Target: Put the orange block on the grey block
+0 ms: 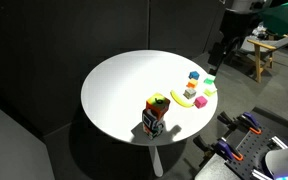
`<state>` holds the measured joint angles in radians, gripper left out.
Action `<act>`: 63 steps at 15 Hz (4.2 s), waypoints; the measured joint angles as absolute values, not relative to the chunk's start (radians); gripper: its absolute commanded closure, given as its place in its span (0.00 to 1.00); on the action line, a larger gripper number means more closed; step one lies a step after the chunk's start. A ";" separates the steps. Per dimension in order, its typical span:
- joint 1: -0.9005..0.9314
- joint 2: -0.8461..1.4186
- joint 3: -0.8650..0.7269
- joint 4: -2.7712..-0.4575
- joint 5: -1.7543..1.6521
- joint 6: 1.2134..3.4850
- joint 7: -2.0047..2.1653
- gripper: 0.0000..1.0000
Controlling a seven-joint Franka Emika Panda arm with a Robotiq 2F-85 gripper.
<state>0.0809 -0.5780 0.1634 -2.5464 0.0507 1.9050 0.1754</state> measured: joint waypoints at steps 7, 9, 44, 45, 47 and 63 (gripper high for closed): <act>0.078 -0.575 0.160 -2.546 0.049 1.905 0.175 0.00; 0.067 -0.570 0.148 -2.544 0.044 1.905 0.175 0.00; -0.142 -0.056 -0.057 -2.325 -0.092 2.294 0.183 0.00; -0.142 -0.056 -0.057 -2.324 -0.092 2.294 0.182 0.00; -0.142 -0.056 -0.057 -2.324 -0.092 2.293 0.182 0.00; -0.143 0.108 -0.091 -2.299 0.004 2.322 -0.075 0.00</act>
